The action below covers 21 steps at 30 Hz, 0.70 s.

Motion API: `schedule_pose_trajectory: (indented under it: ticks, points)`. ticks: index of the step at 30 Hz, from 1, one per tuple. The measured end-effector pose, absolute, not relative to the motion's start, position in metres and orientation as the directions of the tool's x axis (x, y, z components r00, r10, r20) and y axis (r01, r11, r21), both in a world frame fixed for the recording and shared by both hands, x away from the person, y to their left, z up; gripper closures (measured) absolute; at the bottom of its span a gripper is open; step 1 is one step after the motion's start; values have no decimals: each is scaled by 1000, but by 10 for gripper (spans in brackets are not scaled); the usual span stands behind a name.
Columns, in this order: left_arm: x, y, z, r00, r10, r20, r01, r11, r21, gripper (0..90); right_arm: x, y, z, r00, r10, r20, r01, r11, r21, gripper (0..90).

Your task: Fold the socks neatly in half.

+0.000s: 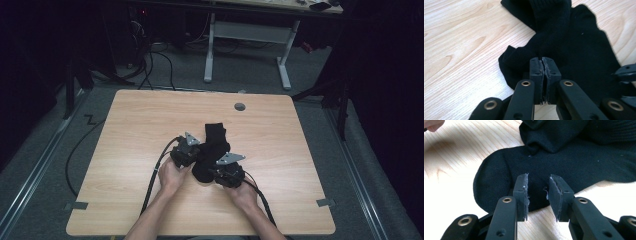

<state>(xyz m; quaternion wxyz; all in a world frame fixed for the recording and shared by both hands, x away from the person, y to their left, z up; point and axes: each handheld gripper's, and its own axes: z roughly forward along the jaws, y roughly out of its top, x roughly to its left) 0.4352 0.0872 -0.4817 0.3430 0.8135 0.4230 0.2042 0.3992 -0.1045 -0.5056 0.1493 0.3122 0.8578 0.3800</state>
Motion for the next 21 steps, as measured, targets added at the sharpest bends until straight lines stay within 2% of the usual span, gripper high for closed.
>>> schedule_pose_trajectory:
  ticks: [9,12,14,17,21]
  points:
    - [419,81,-451,601,798,46,506,-425,750,874,399,-105,-506,-765,644,-28,410,520,749,682]
    - [417,74,-439,621,784,-7,517,-403,755,874,400,-105,-507,-762,647,-26,413,516,751,673]
    - [417,72,-439,621,783,-28,527,-391,754,873,400,-105,-507,-761,649,-23,415,512,752,669]
    - [420,67,-448,613,787,-71,567,-375,734,870,401,-106,-505,-757,653,17,444,495,747,590]
    - [422,65,-461,626,777,-73,568,-389,726,836,397,-112,-499,-741,671,29,454,468,758,591]
